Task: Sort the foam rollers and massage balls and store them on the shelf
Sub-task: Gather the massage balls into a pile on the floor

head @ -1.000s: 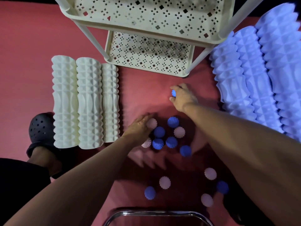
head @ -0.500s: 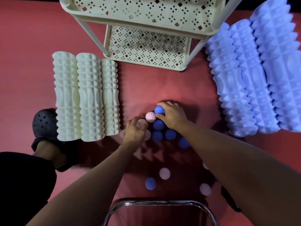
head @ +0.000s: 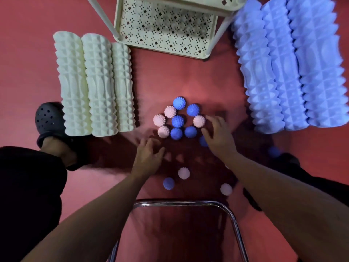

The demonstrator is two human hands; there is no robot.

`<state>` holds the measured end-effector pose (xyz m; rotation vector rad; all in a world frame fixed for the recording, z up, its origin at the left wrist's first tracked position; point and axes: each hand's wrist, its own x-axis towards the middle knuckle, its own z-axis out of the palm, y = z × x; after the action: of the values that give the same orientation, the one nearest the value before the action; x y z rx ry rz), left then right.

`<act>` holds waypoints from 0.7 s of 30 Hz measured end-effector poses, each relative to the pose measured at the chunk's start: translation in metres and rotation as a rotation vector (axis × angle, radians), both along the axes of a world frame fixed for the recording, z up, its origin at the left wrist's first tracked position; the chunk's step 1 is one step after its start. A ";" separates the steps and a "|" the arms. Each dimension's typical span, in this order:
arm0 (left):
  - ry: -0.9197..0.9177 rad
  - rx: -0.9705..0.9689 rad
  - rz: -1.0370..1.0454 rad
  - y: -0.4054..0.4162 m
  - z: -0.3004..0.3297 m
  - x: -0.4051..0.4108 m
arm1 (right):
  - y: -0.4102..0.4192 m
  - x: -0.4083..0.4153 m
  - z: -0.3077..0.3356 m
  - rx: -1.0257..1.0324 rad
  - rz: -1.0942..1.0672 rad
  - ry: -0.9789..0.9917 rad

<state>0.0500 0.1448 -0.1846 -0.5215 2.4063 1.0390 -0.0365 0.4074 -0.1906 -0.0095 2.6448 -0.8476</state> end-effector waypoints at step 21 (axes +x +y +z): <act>-0.335 0.024 -0.214 0.091 -0.044 0.070 | 0.065 0.144 0.004 0.383 -0.531 -0.401</act>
<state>0.1199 0.2358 -0.2284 -0.3845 2.0979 0.8152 0.1076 0.4725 -0.1864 0.8932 2.3929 -0.4060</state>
